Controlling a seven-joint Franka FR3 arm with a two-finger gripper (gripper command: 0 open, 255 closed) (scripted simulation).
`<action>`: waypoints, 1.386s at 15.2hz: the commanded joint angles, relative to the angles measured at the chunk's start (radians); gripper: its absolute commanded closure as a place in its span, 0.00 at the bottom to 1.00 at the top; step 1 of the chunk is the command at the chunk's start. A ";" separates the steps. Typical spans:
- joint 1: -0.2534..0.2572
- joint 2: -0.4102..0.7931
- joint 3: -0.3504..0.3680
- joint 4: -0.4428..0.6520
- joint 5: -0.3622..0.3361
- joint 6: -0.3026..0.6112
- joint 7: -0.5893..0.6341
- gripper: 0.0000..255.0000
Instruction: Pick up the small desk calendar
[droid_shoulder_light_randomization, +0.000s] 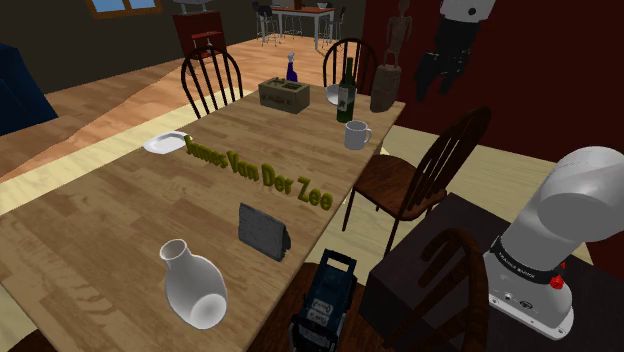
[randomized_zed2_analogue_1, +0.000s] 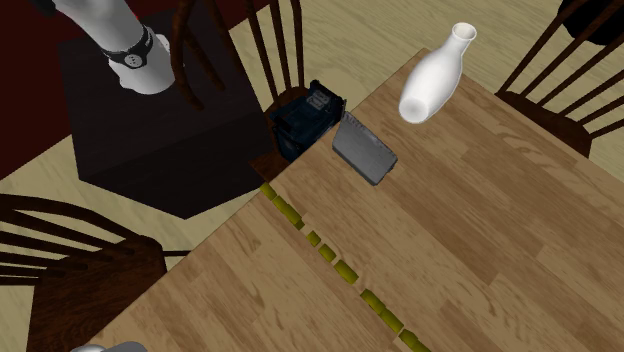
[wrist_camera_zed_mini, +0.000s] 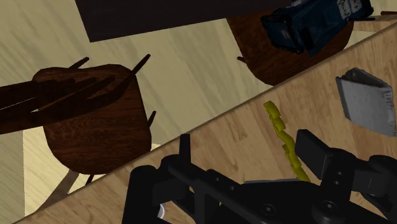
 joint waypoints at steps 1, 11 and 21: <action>0.000 0.000 0.000 0.000 0.000 0.000 0.000 0.00; 0.100 0.182 0.128 -0.066 0.091 0.266 0.053 0.00; 0.177 0.452 0.262 -0.026 0.127 0.518 0.111 0.00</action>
